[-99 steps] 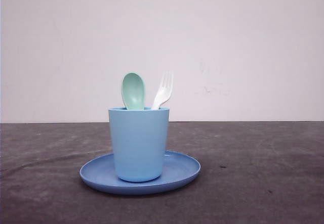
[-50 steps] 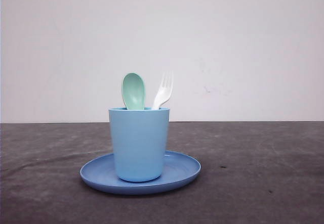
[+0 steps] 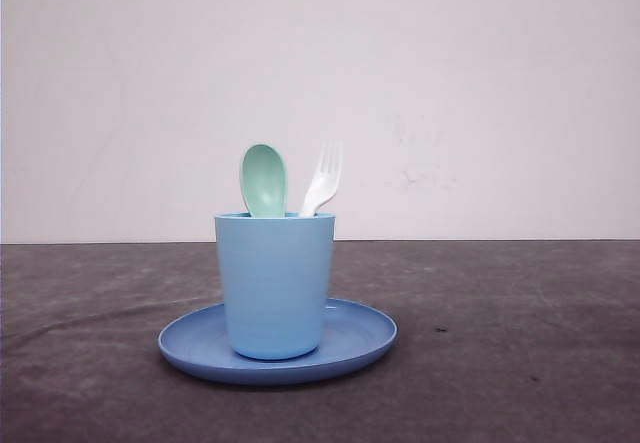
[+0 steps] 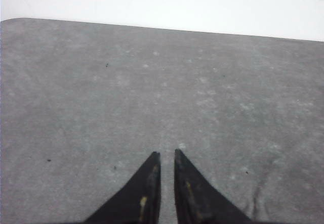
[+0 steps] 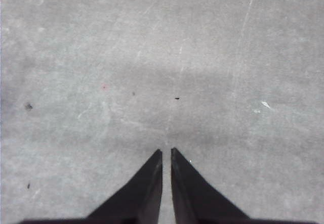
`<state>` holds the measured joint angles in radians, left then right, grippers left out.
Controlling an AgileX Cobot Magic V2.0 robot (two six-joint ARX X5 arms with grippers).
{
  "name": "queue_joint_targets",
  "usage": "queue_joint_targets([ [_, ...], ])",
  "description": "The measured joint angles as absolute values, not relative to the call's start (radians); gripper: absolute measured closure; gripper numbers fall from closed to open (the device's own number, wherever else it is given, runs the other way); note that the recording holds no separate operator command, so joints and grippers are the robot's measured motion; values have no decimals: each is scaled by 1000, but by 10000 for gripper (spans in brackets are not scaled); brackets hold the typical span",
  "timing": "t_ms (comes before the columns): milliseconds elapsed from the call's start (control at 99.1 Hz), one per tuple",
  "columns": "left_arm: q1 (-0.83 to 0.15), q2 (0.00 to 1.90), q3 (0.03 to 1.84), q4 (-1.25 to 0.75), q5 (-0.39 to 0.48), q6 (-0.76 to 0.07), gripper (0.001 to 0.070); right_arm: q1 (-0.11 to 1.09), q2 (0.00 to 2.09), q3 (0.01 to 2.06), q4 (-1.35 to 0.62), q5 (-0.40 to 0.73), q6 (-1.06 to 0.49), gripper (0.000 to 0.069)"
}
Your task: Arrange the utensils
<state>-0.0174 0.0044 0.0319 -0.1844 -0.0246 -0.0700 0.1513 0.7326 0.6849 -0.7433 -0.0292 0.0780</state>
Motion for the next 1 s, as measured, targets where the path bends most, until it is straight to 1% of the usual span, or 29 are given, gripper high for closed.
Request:
queue_joint_targets([
  [393,-17,4,32,-184,-24,-70,685,151,730,685,-743,-27,78,662],
  [474,-17,4,32,-184,-24,-70,685,144,704,680,-729,-7,56,662],
  [545,-17,4,32,-184,-24,-70,685,132,660,664,-696,-11,28,662],
  [636,-17,4,32,-184,-24,-70,685,106,572,593,-614,-47,7,663],
  [767,-17,4,32,-184,-24,-70,685,78,420,430,-454,-103,-1,663],
  [888,-17,4,32,-184,-24,-70,685,62,276,274,-310,-113,-1,663],
  [999,-17,4,32,-184,-24,-70,685,60,154,157,-223,-113,-1,663],
])
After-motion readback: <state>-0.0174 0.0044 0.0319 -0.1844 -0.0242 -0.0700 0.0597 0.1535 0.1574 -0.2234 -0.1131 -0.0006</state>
